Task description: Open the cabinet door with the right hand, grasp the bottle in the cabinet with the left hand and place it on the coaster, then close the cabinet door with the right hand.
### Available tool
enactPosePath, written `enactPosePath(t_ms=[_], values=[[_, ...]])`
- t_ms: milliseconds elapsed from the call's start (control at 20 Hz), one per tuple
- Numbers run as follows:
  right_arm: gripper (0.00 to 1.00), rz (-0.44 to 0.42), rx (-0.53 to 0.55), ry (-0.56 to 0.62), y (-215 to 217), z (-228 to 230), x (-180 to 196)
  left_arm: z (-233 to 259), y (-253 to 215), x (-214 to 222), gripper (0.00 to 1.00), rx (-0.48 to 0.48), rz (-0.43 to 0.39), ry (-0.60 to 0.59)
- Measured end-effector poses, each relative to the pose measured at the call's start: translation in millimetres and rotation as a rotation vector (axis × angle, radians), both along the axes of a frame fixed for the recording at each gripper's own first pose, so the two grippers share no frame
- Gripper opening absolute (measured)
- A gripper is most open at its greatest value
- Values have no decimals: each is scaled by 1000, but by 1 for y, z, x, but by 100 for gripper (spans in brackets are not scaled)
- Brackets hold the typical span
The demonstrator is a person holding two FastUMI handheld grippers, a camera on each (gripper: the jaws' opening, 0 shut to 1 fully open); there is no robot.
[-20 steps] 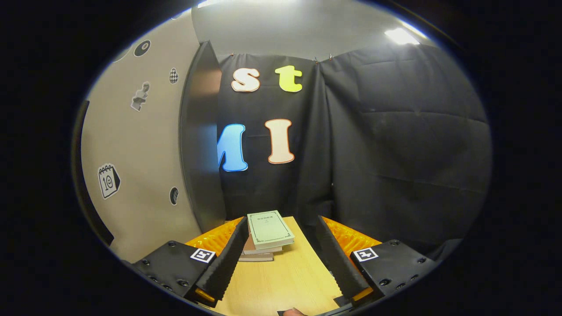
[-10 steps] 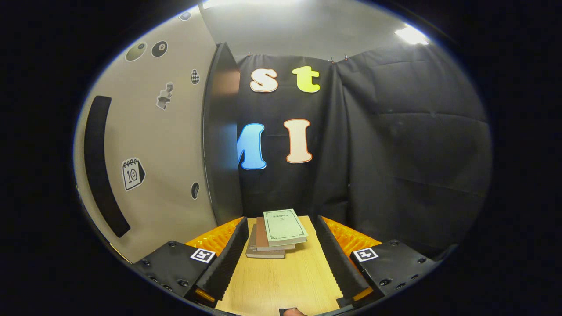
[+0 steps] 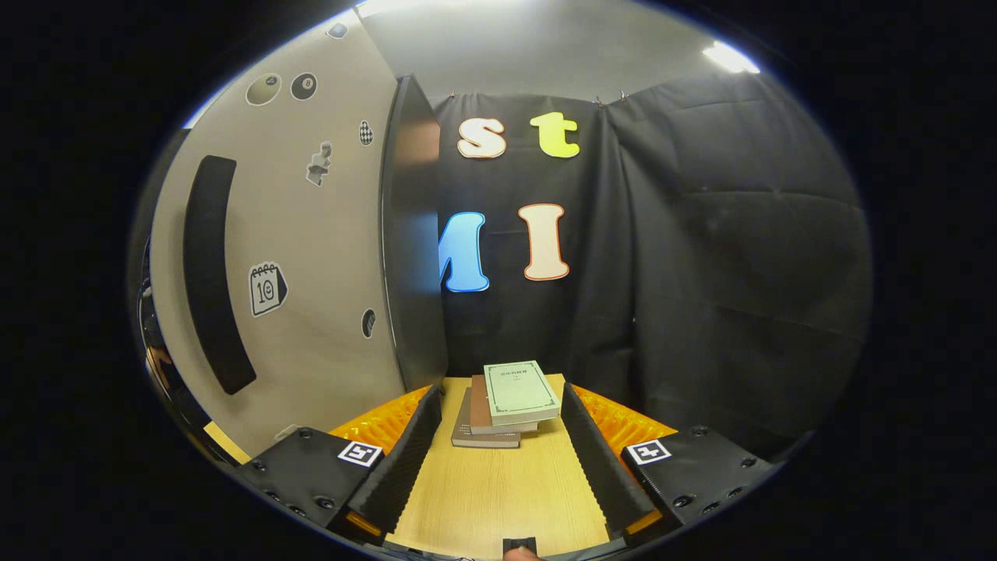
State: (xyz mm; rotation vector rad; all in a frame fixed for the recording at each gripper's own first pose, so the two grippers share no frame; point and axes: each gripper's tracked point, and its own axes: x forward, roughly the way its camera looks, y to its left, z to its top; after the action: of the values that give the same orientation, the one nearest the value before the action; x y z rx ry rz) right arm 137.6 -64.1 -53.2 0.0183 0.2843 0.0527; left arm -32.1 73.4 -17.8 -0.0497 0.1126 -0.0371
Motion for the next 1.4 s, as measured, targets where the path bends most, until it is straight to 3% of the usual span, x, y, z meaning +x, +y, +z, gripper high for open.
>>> enactPosePath(t_ms=[100, 150, 250, 300, 500, 750, 800, 1400], values=[[98, 5, 1, 5, 1, -2, 1, -15, 5, -12, 62, -9, 18, 8], [93, 5, 1, 6, 0, -2, 0, -23, 8, -18, 62, -10, 25, 8], [98, 3, 4, 6, 1, -3, -4, -39, 12, -27, 62, -7, 34, 10], [93, 2, 5, 5, 2, -4, -6, -48, 14, -32, 60, -7, 37, 12], [92, -8, -7, 14, -2, -9, -11, -89, 13, -47, 62, -11, 51, 37], [93, -26, -15, 43, -8, -21, -10, -148, 3, -62, 62, 0, 72, 85], [98, -33, -15, 49, -10, -23, -9, -157, 3, -63, 62, 11, 78, 83], [98, -14, -51, 90, -5, -36, -4, -258, 9, -89, 62, -4, 160, 157]])
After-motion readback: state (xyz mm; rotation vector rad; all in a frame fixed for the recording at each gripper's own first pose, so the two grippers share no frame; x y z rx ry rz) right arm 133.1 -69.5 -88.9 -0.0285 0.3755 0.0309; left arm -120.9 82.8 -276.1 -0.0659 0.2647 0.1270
